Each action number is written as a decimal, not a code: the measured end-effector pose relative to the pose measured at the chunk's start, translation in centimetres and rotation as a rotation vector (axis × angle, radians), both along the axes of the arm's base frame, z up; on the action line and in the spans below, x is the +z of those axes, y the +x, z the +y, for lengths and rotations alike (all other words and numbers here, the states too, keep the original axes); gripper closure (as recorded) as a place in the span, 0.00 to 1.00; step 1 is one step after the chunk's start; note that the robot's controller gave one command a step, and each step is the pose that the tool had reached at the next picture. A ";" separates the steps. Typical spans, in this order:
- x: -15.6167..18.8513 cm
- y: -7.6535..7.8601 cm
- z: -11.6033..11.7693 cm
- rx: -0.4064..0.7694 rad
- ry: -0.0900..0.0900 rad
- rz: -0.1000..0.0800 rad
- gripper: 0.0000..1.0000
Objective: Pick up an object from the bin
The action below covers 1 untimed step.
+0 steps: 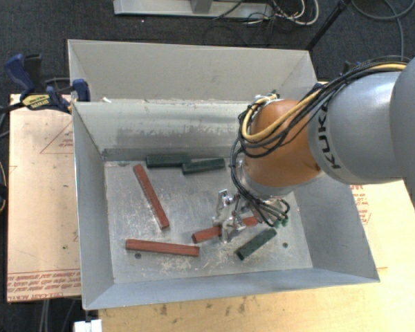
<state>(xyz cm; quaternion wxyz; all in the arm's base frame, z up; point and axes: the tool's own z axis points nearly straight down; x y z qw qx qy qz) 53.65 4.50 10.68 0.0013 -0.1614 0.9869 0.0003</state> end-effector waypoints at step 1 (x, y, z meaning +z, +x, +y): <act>1.0 0.1 0.0 0.000 0.000 -0.001 1.00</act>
Offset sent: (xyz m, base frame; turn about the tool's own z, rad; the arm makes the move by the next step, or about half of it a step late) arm -0.0002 -0.0001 0.0291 0.0000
